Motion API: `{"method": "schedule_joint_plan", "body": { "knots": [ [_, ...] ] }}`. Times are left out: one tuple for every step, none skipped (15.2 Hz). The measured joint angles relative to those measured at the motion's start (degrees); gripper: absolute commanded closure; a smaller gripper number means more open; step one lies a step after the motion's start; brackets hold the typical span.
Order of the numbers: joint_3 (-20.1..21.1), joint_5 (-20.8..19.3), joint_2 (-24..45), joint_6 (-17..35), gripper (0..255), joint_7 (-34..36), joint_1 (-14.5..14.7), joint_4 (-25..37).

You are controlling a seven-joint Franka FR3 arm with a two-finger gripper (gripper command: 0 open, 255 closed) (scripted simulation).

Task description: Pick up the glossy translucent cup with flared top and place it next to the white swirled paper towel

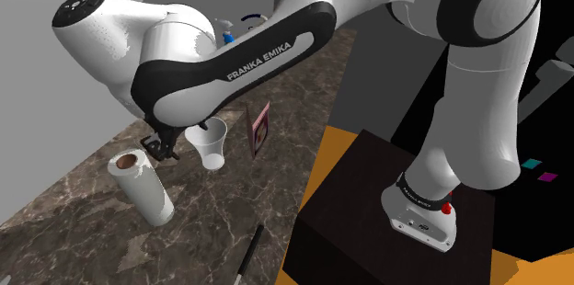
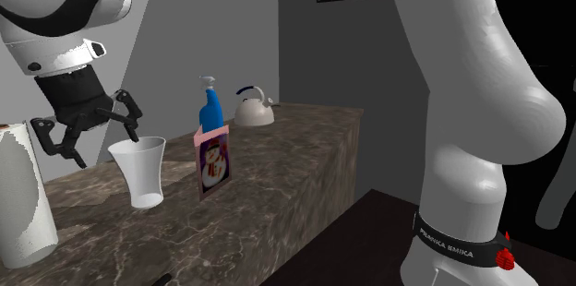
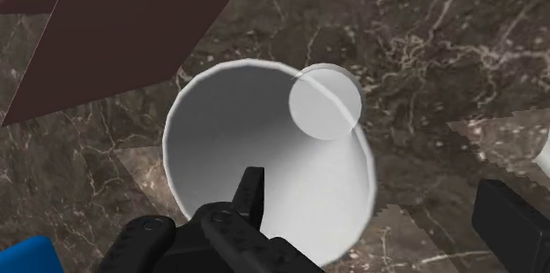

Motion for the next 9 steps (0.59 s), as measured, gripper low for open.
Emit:
{"method": "schedule_joint_plan", "body": {
  "knots": [
    [0.11, 0.12, 0.27, -1.85, 0, -0.28, 0.40, 2.16],
    [0.28, 0.43, -0.34, -3.06, 0, -0.52, 0.48, 2.78],
    [0.36, 0.51, -0.38, -3.81, 0, -0.57, 0.65, 3.52],
    [0.42, 0.58, -0.48, -4.22, 0, -0.58, 0.74, 3.80],
    [0.46, 0.61, -0.52, -4.43, 0, -0.57, 0.80, 3.94],
    [0.47, 0.63, -0.54, -4.55, 0, -0.58, 0.82, 4.04],
    [0.47, 0.64, -0.56, -4.59, 0, -0.59, 0.82, 4.05],
    [0.48, 0.65, -0.57, -4.62, 0, -0.58, 0.83, 4.06],
    [0.48, 0.65, -0.57, -4.64, 0, -0.58, 0.83, 4.07]
  ]
}}
